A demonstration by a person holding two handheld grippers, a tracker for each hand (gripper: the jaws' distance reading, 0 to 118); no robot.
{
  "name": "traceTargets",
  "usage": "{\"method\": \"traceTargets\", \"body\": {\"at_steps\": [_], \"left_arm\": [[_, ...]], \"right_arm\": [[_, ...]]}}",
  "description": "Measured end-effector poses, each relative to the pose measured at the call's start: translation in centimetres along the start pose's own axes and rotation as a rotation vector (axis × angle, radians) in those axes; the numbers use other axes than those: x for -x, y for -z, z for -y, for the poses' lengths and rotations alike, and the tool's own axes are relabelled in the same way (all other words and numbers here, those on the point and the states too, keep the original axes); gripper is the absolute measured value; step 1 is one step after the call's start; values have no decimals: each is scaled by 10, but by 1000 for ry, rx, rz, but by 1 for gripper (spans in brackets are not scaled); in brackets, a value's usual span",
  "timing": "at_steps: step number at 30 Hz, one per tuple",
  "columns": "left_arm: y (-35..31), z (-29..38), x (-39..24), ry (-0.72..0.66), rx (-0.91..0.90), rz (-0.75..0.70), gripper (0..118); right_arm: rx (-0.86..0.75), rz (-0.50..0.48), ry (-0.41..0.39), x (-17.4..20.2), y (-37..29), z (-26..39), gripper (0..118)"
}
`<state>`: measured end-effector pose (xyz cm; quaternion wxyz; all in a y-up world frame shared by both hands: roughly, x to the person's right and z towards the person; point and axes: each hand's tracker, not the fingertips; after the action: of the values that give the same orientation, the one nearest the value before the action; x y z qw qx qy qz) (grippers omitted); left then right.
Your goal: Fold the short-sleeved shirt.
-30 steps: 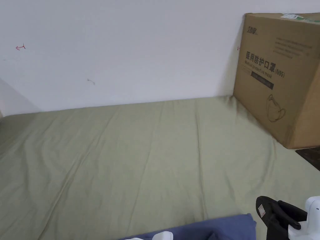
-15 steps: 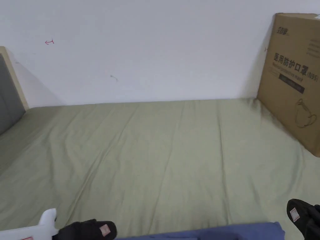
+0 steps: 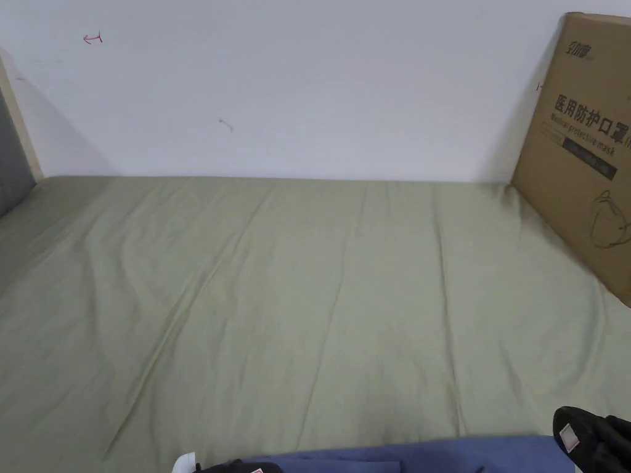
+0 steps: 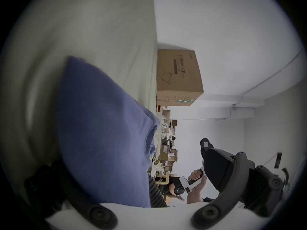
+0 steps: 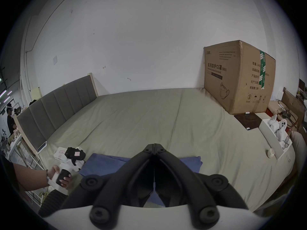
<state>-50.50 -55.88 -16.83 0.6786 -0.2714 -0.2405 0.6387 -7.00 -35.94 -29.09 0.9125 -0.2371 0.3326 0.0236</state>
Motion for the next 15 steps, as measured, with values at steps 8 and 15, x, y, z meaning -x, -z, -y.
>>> {"method": "traceTargets", "body": {"at_steps": [8,15], "left_arm": [[1,-10,35,27,-35,-468,8],[10,10,-127,388,-246,-979,9]], "right_arm": [[15,-30,-34,10,0,0,0],[-19,-60,-9,5,-18,-1,0]]}}
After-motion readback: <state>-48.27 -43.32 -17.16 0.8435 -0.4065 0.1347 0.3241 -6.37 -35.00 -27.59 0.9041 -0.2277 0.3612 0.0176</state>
